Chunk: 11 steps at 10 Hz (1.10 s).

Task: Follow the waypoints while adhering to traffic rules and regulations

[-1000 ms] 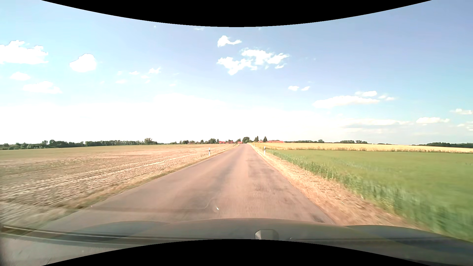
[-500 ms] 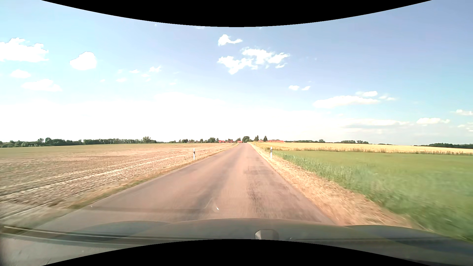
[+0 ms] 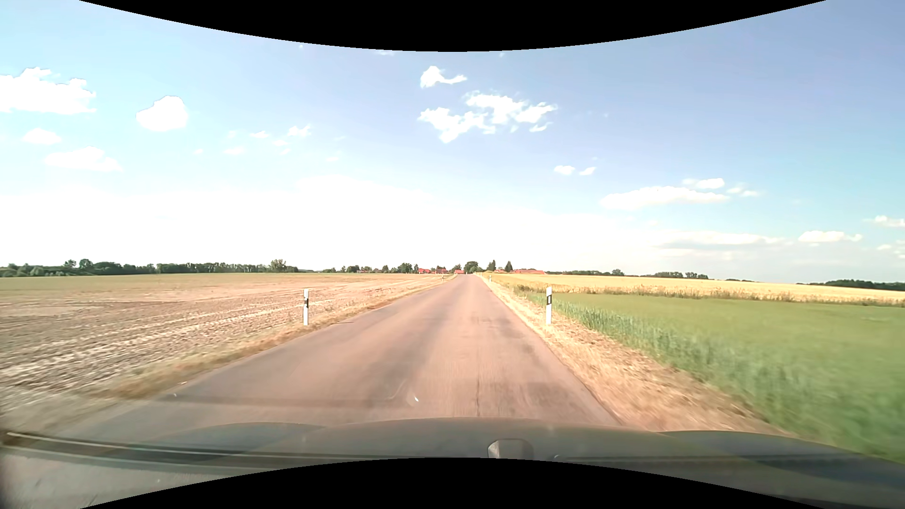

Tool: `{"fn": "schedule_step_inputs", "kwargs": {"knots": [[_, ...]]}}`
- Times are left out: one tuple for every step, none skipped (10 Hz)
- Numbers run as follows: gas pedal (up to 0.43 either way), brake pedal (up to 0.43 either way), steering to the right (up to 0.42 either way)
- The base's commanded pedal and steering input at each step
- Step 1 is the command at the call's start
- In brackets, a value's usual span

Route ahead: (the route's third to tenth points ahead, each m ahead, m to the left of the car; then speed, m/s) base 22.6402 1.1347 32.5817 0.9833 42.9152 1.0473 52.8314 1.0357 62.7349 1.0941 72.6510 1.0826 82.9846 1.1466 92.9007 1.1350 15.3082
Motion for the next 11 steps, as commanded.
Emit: {"fn": "schedule_step_inputs", "kwargs": {"knots": [[0.059,0.006,0.0],[0.059,0.006,0.0],[0.059,0.006,-0.001],[0.059,0.006,-0.001],[0.059,0.006,-0.001],[0.059,0.006,-0.001],[0.059,0.006,-0.001],[0.059,0.006,-0.001],[0.059,0.006,-0.001],[0.059,0.006,-0.001],[0.059,0.006,-0.001]]}}
